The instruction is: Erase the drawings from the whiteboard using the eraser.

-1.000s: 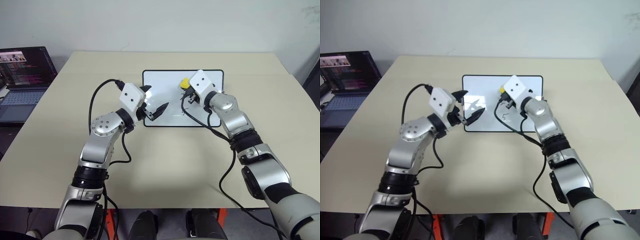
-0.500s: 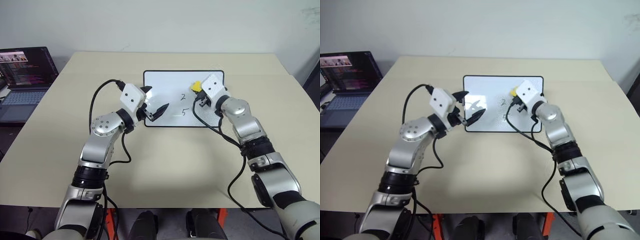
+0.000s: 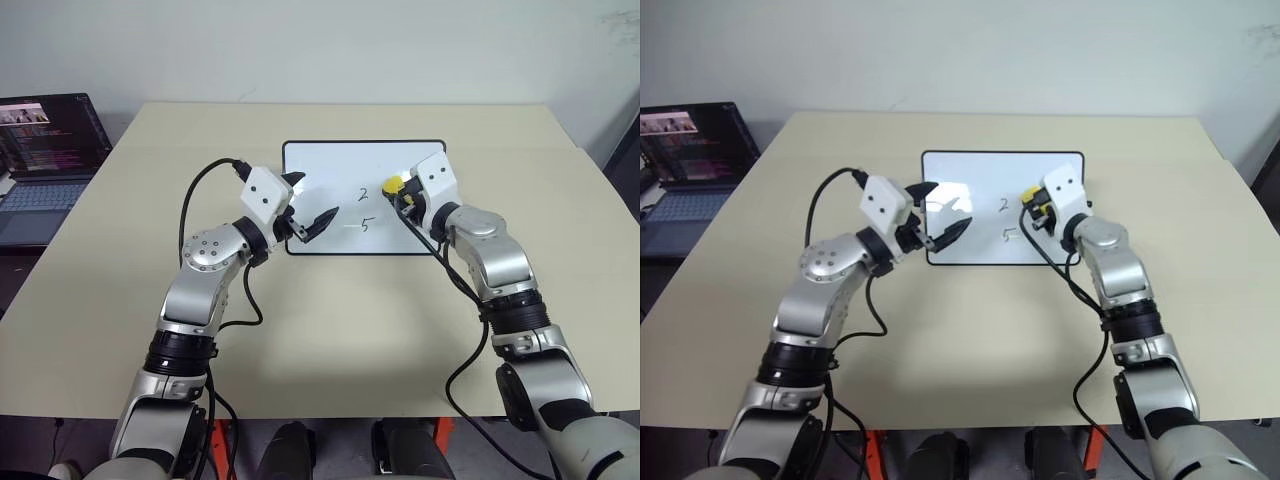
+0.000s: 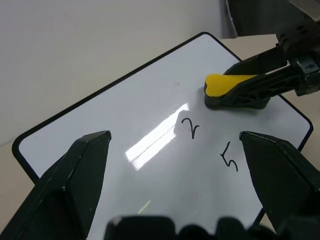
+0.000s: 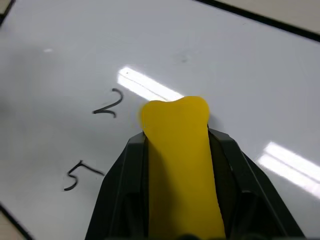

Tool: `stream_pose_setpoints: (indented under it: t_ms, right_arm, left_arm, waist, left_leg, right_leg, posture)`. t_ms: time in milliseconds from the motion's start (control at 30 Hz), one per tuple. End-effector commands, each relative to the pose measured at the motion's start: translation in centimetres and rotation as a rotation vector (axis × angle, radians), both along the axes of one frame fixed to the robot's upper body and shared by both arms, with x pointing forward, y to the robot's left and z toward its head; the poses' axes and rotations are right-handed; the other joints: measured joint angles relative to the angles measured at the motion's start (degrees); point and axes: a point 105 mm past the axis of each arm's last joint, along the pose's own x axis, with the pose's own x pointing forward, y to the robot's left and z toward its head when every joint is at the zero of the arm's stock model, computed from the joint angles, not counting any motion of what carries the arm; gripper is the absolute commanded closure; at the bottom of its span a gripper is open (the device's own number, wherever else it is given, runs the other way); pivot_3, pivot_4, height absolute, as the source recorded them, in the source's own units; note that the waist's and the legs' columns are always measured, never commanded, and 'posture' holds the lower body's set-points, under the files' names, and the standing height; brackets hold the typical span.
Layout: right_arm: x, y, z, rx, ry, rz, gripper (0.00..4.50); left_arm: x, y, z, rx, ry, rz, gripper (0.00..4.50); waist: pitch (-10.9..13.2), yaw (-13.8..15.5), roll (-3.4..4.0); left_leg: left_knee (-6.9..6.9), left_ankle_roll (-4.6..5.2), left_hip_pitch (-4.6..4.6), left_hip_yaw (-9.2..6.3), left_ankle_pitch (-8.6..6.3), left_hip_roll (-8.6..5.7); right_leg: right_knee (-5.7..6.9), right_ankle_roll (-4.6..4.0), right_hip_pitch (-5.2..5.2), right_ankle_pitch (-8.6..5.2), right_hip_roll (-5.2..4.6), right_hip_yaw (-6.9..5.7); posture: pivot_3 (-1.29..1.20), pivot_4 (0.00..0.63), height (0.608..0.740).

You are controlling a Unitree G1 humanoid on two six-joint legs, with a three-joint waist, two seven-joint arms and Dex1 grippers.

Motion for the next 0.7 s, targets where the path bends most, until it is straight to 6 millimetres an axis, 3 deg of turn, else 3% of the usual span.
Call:
stream_pose_setpoints:
  t_ms: [33, 333, 700]
  right_arm:
    - [-0.5, 0.3, 1.5, 0.031, -0.034, 0.009, 3.20]
    - [-0.4, 0.0, 2.2, 0.036, -0.049, -0.013, 3.20]
    - [-0.1, 0.5, 3.3, 0.038, -0.072, -0.004, 3.20]
  left_arm:
    - [-0.9, 0.2, 0.7, -0.004, -0.023, -0.011, 0.00]
    - [-1.6, 1.3, -0.6, -0.005, 0.029, 0.044, 0.00]
    - [-1.6, 1.5, -0.7, -0.007, 0.038, 0.060, 0.00]
  waist:
    - [0.0, -0.1, 0.00]
    - [0.0, -0.1, 0.00]
    - [0.0, -0.1, 0.00]
  left_leg:
    - [-0.01, 0.00, -0.01, 0.00, 0.00, 0.00]
    - [-0.03, 0.01, -0.02, 0.00, -0.01, 0.00]
    - [-0.04, 0.01, -0.02, 0.00, -0.01, 0.00]
  right_leg:
    - [-0.01, 0.00, -0.01, 0.00, 0.00, 0.00]
    - [-0.04, 0.00, -0.02, 0.00, 0.00, 0.00]
    - [-0.06, 0.00, -0.02, 0.00, 0.00, -0.01]
  posture:
    - [0.00, 0.150, 0.740]
    - [0.00, 0.150, 0.740]
    - [0.00, 0.150, 0.740]
